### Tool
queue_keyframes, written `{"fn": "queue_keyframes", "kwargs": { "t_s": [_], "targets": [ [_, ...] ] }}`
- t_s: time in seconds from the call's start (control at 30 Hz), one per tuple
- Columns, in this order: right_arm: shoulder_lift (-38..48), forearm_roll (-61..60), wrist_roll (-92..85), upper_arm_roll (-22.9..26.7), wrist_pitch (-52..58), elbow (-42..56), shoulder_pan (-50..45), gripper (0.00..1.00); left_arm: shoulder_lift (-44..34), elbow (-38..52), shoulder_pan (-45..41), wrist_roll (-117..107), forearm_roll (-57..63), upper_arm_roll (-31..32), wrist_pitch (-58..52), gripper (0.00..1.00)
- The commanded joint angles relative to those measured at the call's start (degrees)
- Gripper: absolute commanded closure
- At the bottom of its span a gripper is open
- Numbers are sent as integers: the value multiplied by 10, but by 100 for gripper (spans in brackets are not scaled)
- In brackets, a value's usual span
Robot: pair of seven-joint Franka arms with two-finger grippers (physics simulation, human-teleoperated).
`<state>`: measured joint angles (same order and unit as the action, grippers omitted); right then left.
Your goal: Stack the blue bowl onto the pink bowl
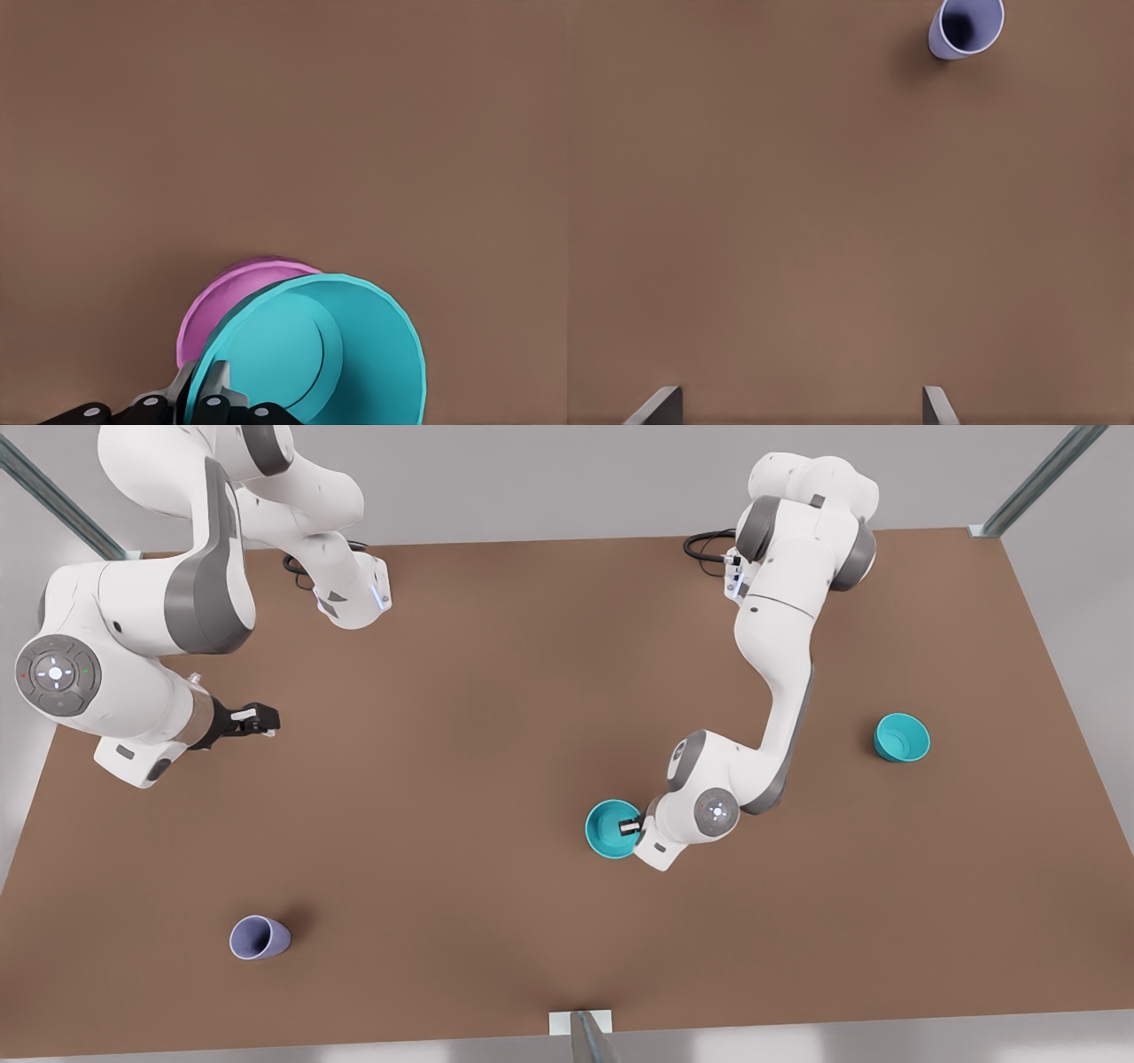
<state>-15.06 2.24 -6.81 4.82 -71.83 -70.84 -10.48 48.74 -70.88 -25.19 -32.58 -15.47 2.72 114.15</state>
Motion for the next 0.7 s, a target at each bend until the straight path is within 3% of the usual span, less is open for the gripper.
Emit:
{"fn": "queue_keyframes", "kwargs": {
  "t_s": [0.0,0.03,0.07,0.1,0.2,0.3,0.33,0.43,0.5,0.67],
  "targets": [
    [1,0,-1,0,1,0,-1,0,0,0,-1,-85,-3,0,5,79],
    [1,-1,-2,0,1,0,-1,0,1,-1,-1,-84,-3,0,5,79],
    [1,-1,-2,0,1,0,-2,0,4,-2,-2,-82,-1,0,5,55],
    [1,-1,-2,0,1,0,-2,0,4,-2,-1,-77,4,0,3,0],
    [1,-2,-4,4,6,5,-7,0,-12,-2,8,-77,24,-1,-49,0],
    [-15,-2,-5,5,29,36,-6,0,-152,3,95,27,133,-3,-266,0],
    [-13,-2,-6,5,29,34,-6,0,-192,6,123,90,140,-3,-292,0],
    [17,1,-2,2,25,20,5,0,-287,-2,151,233,208,-1,-324,0],
    [42,0,-1,2,13,-13,8,0,-379,-92,153,234,178,-3,-293,0],
    [45,0,-1,2,6,-22,8,0,-413,-114,176,234,160,-3,-298,0]
  ]
}}
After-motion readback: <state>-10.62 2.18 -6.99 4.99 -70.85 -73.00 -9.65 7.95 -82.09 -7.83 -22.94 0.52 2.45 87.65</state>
